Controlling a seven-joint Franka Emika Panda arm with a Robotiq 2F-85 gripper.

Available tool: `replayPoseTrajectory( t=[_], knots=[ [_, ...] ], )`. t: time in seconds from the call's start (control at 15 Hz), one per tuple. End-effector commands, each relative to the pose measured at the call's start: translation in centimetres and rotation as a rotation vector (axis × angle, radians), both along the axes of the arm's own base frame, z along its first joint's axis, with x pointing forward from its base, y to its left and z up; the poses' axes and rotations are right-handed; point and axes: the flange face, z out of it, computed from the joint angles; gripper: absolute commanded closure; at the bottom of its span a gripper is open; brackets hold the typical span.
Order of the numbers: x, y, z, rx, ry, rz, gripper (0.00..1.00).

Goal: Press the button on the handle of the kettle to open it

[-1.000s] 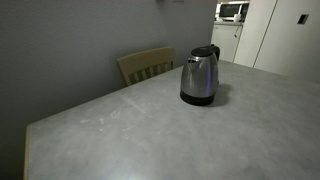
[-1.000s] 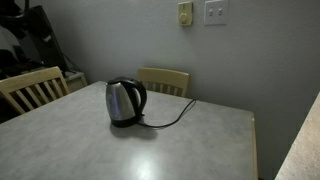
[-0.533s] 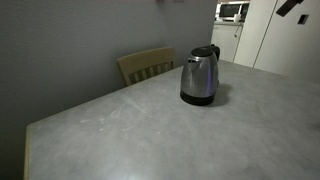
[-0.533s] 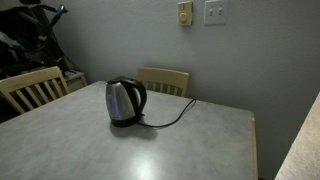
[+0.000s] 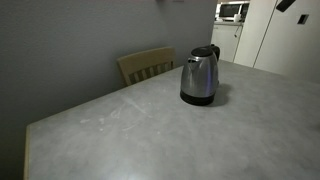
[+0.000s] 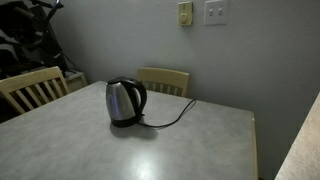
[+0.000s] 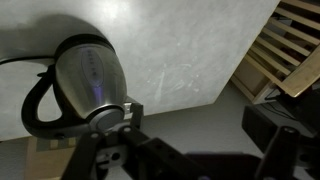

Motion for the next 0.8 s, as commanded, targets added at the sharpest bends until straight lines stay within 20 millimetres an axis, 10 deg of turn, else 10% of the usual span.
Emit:
replayPoseTrajectory(
  t=[0.0, 0.73],
  knots=[
    [1.2, -1.1, -0.5, 0.027, 0.006, -0.02, 0.0],
    [7.7, -2.3, -4.0, -0.002, 0.094, -0.122, 0.0]
  ],
)
